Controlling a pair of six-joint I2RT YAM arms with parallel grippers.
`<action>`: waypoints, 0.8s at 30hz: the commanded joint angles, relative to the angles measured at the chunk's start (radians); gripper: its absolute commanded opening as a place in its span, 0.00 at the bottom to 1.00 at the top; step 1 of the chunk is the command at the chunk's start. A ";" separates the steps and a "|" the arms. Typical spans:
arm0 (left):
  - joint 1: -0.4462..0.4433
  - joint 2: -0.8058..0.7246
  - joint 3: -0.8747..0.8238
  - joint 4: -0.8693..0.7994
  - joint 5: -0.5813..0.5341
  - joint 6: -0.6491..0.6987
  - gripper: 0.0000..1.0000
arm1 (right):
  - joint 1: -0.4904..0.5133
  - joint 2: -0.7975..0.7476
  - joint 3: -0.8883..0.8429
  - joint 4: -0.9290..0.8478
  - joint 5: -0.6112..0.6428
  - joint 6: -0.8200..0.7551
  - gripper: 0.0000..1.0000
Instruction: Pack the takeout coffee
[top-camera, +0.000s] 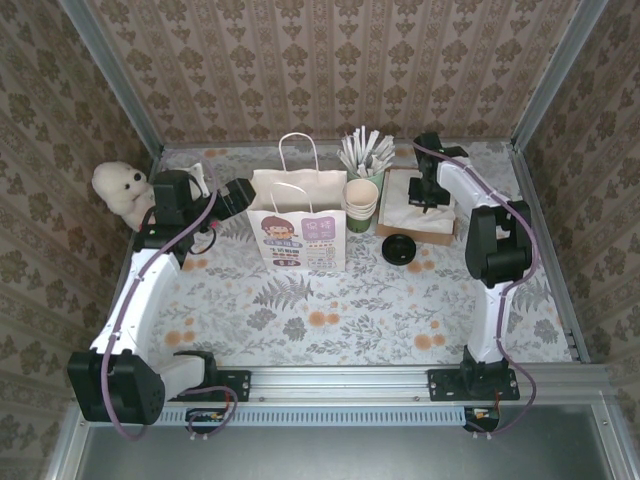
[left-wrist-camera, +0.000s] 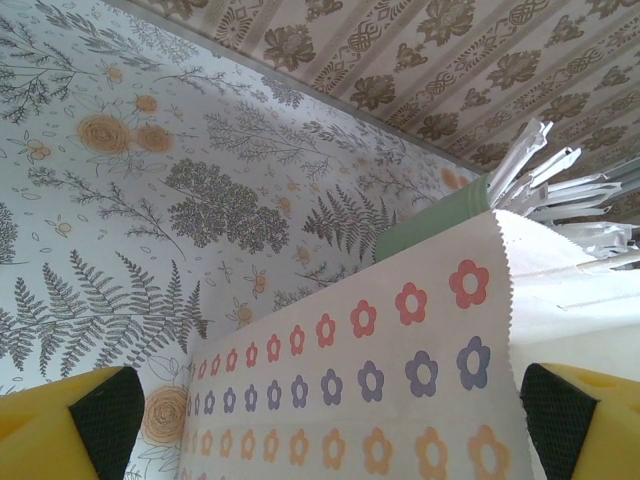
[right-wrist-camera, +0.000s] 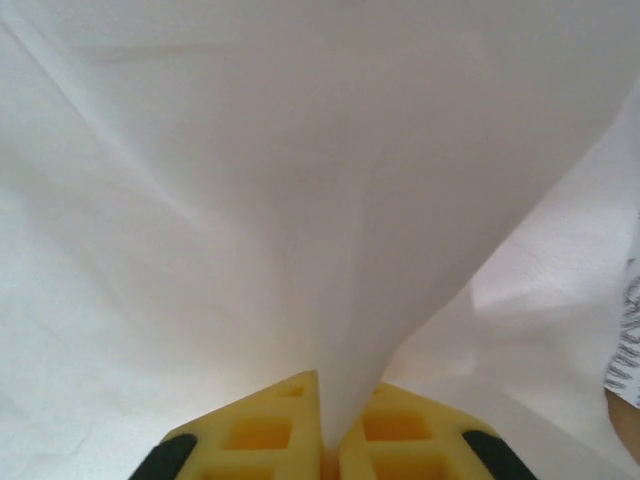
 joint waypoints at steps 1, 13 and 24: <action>0.004 -0.002 0.028 0.003 0.021 0.001 1.00 | 0.004 -0.051 -0.027 0.025 0.021 -0.001 0.00; 0.005 -0.077 0.014 0.029 0.056 0.086 1.00 | 0.001 -0.170 -0.162 0.101 -0.005 0.016 0.00; 0.005 -0.073 0.022 0.017 0.067 0.102 1.00 | 0.025 -0.116 -0.130 0.059 0.084 0.034 0.58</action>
